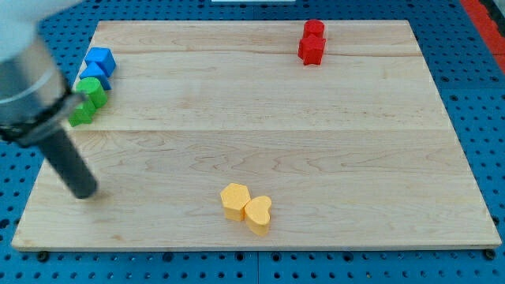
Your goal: Separate the green star from the green circle
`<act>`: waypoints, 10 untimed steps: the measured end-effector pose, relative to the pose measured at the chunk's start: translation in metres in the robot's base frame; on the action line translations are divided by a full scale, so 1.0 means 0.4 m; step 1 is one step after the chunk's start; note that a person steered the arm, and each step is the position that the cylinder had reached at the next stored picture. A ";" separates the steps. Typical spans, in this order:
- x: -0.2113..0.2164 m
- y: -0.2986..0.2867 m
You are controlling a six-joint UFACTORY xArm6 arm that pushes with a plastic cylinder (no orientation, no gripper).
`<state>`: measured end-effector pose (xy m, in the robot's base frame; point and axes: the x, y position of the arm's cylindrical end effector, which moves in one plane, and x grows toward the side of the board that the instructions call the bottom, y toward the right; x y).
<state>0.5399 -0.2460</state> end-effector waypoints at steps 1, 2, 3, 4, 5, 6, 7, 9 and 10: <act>-0.087 -0.129; -0.110 -0.146; -0.129 -0.148; -0.236 -0.148; -0.300 -0.147; -0.328 -0.119; -0.337 -0.046; -0.340 0.023; -0.340 0.063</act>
<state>0.4038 -0.2207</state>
